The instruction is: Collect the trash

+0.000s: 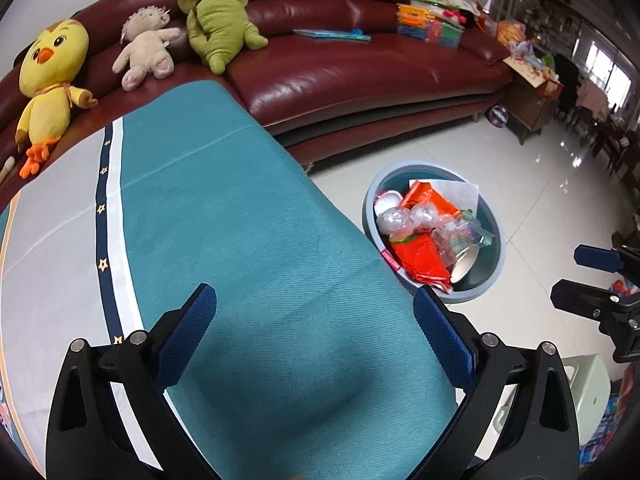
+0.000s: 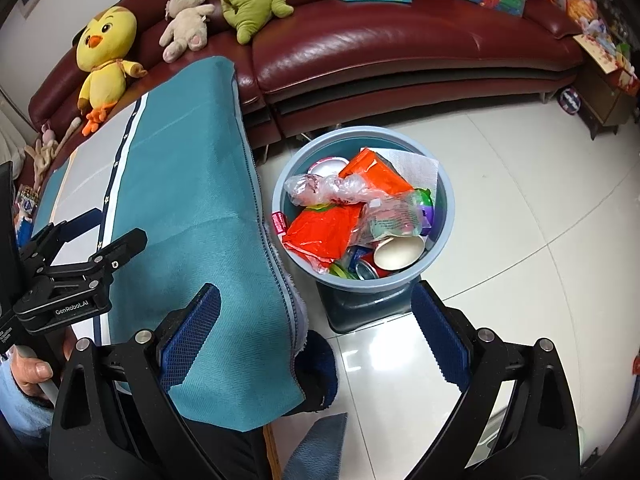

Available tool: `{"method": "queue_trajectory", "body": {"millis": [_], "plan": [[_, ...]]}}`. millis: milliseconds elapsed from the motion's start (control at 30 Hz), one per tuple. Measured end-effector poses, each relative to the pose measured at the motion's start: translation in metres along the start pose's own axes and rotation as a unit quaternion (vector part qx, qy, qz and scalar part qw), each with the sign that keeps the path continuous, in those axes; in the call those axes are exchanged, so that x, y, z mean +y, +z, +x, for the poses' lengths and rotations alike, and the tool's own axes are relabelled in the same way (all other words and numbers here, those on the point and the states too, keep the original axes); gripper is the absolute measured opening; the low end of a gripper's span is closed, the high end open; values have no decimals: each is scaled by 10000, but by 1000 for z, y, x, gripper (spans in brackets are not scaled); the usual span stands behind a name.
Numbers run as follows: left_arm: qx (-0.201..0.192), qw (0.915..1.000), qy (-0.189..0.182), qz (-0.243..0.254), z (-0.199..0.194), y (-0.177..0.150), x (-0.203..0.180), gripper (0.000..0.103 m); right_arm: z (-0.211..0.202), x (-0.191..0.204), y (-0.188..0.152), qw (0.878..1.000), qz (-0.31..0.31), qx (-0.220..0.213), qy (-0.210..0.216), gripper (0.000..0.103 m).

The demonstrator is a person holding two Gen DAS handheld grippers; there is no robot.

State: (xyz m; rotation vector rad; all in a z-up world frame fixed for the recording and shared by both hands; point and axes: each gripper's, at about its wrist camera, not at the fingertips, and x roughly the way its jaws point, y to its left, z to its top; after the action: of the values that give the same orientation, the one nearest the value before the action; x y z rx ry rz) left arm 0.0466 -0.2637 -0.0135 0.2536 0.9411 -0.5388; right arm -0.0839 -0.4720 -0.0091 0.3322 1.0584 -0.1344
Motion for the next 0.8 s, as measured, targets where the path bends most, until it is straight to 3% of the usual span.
{"method": "queue_trajectory", "body": {"millis": [800], "plan": [[-220, 9996, 141, -75, -6, 2, 8, 99, 10, 6, 5, 9999, -35, 115, 48, 92]]}}
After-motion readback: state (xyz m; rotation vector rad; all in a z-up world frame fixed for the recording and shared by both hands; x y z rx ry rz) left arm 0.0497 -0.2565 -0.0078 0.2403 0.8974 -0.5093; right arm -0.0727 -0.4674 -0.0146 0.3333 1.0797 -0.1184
